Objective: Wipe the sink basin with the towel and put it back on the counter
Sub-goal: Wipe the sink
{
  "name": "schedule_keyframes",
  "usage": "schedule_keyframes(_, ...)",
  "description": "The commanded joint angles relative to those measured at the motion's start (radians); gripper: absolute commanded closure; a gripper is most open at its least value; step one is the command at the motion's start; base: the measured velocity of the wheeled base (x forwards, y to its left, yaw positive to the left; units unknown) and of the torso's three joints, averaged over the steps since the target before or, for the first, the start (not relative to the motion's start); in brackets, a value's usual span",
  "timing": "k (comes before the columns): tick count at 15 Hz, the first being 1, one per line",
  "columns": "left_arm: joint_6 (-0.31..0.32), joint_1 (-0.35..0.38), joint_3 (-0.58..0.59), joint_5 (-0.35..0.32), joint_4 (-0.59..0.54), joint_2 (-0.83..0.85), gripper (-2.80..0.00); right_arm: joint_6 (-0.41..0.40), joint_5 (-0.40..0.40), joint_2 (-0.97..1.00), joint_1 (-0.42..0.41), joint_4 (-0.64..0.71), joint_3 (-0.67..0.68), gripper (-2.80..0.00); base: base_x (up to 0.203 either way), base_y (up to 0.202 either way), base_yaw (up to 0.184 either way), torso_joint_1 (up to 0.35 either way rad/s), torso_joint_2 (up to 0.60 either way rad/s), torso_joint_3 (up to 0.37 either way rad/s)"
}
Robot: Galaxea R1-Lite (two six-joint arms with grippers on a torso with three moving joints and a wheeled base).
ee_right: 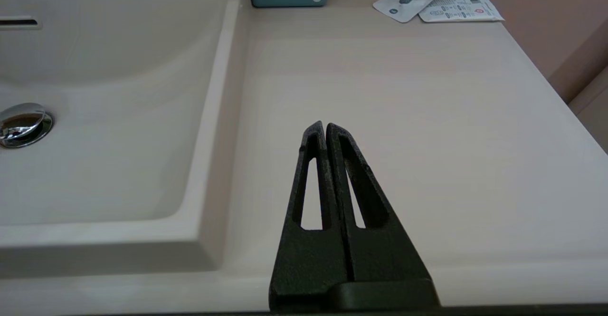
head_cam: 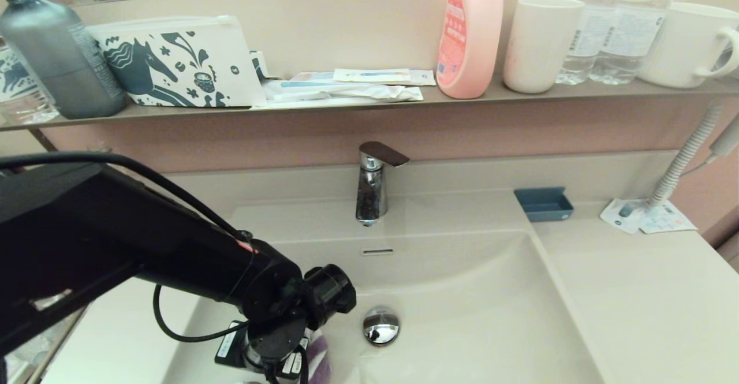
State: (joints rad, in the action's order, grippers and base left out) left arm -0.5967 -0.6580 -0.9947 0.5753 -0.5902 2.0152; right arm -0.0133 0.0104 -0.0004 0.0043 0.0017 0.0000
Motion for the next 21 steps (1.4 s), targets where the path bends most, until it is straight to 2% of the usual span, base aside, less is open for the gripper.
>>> schedule_keyframes(1, 0.029, 0.033, 0.000, 0.004, 0.073, -0.012, 0.00, -0.001, 0.000, 0.000, 0.000, 0.000, 0.000, 0.00, 0.000, 0.000, 0.000, 0.000, 0.00, 0.000)
schedule_keyframes(3, 0.107, 0.072, 0.000, 0.005, 0.160, -0.018, 0.00, -0.001, 0.000, 0.000, 0.000, 0.000, 0.000, 0.00, 0.000, 0.000, 0.000, 0.000, 0.00, 0.000)
schedule_keyframes(6, 0.125, 0.095, 0.002, 0.003, 0.245, -0.022, 0.00, -0.001, 0.000, 0.000, 0.000, 0.000, 0.000, 0.00, 0.000, 0.000, 0.000, 0.000, 0.00, 0.000)
schedule_keyframes(10, 0.124, 0.088, 0.046, 0.003, 0.230, -0.108, 0.00, -0.001, 0.000, 0.000, 0.000, 0.000, 0.000, 0.00, 0.000, 0.000, 0.000, 0.000, 0.00, 0.000)
schedule_keyframes(15, 0.116, 0.078, 0.082, 0.007, 0.145, -0.405, 0.00, -0.001, 0.000, 0.000, 0.000, 0.000, 0.000, 0.00, 0.000, 0.000, 0.000, 0.000, 0.00, 0.000)
schedule_keyframes(17, 0.120, 0.081, 0.091, 0.042, 0.139, -0.484, 0.00, -0.001, 0.000, 0.000, 0.000, 0.000, 0.000, 0.00, 0.000, 0.000, 0.000, 0.000, 0.00, 0.000)
schedule_keyframes(21, 0.123, 0.080, 0.098, 0.061, 0.139, -0.520, 0.00, -0.001, 0.000, 0.000, 0.000, 0.000, 0.000, 0.00, 0.000, 0.000, 0.000, 0.000, 0.00, 0.000)
